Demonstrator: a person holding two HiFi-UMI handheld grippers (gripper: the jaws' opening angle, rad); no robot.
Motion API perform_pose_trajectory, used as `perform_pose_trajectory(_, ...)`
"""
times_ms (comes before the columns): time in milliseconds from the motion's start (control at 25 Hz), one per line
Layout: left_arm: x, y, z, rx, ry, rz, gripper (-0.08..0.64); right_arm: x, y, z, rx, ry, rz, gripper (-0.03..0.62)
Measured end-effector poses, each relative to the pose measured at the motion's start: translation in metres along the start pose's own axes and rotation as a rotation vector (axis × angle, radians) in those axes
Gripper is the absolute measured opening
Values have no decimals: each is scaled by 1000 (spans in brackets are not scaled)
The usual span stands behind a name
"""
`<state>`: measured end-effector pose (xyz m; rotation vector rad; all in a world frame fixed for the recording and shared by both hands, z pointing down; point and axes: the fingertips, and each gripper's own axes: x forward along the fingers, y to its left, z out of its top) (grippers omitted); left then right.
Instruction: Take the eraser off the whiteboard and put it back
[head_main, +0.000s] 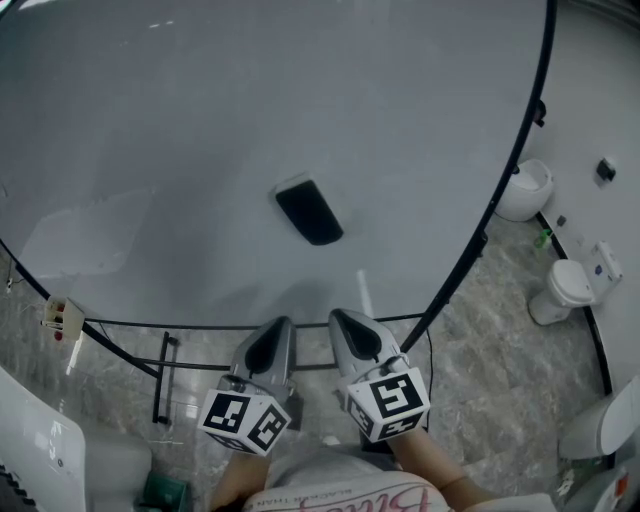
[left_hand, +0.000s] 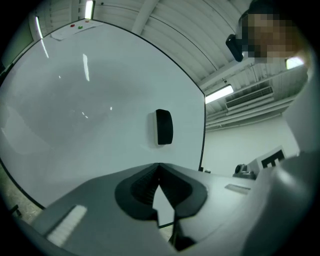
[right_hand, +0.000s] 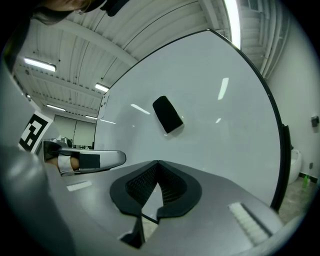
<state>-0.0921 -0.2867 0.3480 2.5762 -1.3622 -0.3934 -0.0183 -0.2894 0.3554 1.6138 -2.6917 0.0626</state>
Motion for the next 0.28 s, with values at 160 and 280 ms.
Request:
perform_pose_trajectory(160, 6, 0, 6, 11, -10, 5, 0, 5, -3, 11, -9, -21, 1, 0)
perform_pose_trajectory(280, 9, 3, 10, 12, -19, 17, 0, 9, -4, 16, -10, -29, 1, 0)
